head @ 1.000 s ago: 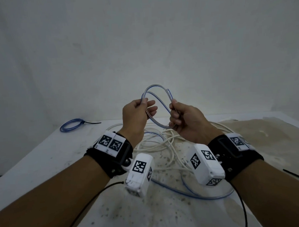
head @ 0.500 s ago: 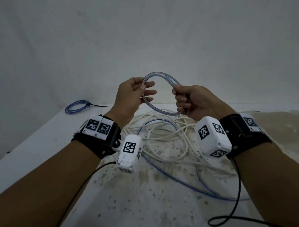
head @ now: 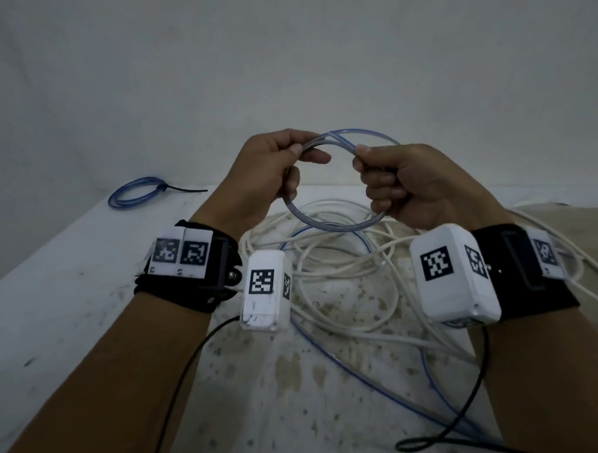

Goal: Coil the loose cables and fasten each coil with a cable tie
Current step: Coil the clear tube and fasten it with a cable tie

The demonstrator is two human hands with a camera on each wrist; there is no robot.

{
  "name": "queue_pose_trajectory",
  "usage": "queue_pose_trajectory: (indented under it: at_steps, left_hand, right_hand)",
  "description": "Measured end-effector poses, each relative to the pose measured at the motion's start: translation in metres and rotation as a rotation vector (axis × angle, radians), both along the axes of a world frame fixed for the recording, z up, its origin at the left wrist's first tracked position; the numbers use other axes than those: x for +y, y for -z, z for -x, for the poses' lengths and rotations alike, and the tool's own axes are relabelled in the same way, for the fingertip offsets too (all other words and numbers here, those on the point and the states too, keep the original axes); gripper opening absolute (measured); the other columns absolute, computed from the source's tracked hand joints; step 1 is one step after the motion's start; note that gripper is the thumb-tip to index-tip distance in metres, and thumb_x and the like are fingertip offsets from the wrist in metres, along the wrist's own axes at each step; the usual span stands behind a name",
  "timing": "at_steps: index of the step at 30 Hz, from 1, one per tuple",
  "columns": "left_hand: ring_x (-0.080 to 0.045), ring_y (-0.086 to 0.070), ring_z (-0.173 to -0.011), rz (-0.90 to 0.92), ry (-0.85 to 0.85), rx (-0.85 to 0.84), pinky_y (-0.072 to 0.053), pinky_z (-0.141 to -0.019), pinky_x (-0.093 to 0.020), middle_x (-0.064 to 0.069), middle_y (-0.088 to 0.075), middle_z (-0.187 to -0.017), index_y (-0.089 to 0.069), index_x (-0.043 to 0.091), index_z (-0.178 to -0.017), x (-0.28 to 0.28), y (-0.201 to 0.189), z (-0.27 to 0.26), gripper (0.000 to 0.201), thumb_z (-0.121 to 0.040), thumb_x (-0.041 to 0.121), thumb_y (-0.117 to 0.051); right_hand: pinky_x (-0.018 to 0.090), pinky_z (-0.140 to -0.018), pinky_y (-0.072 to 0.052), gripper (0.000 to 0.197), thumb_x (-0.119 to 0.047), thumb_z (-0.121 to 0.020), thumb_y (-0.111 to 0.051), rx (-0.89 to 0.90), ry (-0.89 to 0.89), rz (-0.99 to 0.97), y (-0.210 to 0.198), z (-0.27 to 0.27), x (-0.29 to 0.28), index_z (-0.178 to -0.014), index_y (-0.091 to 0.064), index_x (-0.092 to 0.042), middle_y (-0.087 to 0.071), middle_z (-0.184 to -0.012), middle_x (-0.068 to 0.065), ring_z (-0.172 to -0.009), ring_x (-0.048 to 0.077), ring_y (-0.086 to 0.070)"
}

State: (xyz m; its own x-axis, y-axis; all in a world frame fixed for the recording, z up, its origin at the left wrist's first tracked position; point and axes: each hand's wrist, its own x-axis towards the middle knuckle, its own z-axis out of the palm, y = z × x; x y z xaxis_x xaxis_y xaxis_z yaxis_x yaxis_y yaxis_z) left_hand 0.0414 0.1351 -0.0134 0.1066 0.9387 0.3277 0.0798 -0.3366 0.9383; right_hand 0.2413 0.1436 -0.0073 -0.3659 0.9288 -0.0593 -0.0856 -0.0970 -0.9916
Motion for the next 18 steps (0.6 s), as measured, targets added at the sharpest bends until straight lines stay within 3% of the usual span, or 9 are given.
queue_pose_trajectory:
  at_steps: [2, 5, 10, 14, 18]
  left_hand:
    - [-0.012, -0.039, -0.044, 0.004, -0.004, 0.044, -0.036, -0.045, -0.021, -0.006, -0.074, -0.096, -0.066, 0.009, -0.114, 0.0023, -0.0024, -0.0010, 0.036, -0.101, -0.001, -0.034]
    - [-0.013, -0.049, -0.050, -0.001, 0.000, 0.065, -0.038, -0.045, -0.023, -0.006, -0.073, -0.098, -0.068, 0.010, -0.111, 0.0028, -0.0059, -0.0024, 0.039, -0.099, -0.004, -0.033]
    - [-0.008, -0.038, -0.044, -0.096, -0.060, 0.090, -0.030, -0.042, -0.020, -0.001, -0.067, -0.084, -0.070, 0.009, -0.104, 0.0020, -0.0048, -0.0067, 0.024, -0.103, 0.011, -0.046]
    - [-0.010, -0.057, -0.057, -0.170, -0.105, 0.189, -0.040, -0.047, -0.021, 0.001, -0.070, -0.084, -0.070, 0.012, -0.100, 0.0006, -0.0065, -0.0061, 0.021, -0.101, 0.008, -0.050]
    - [-0.008, -0.041, -0.047, -0.115, -0.034, 0.240, -0.031, -0.044, -0.018, 0.001, -0.072, -0.088, -0.071, 0.015, -0.105, -0.0054, -0.0110, -0.0076, 0.027, -0.102, 0.006, -0.046]
  right_hand:
    - [0.019, -0.041, -0.023, 0.026, -0.029, -0.098, -0.053, 0.053, -0.011, 0.005, -0.0019, 0.0007, 0.0026, -0.076, -0.054, -0.015, -0.026, -0.050, -0.008, -0.037, 0.005, -0.018]
    - [0.018, -0.039, -0.021, 0.027, -0.029, -0.098, -0.052, 0.132, -0.047, 0.040, -0.0033, 0.0002, 0.0038, -0.075, -0.054, -0.015, -0.025, -0.049, -0.009, -0.036, 0.004, -0.018]
    - [0.018, -0.039, -0.019, 0.025, -0.029, -0.096, -0.054, 0.134, -0.064, 0.053, -0.0006, 0.0020, 0.0023, -0.076, -0.055, -0.014, -0.026, -0.048, -0.009, -0.036, 0.004, -0.017]
    - [0.019, -0.041, -0.015, 0.022, -0.029, -0.090, -0.058, 0.178, -0.084, 0.085, 0.0011, 0.0034, 0.0005, -0.074, -0.056, -0.014, -0.025, -0.048, -0.010, -0.036, 0.004, -0.017]
    - [0.019, -0.041, -0.013, 0.021, -0.029, -0.087, -0.059, 0.169, -0.098, 0.100, 0.0035, 0.0022, -0.0013, -0.074, -0.054, -0.014, -0.023, -0.047, -0.010, -0.036, 0.004, -0.016]
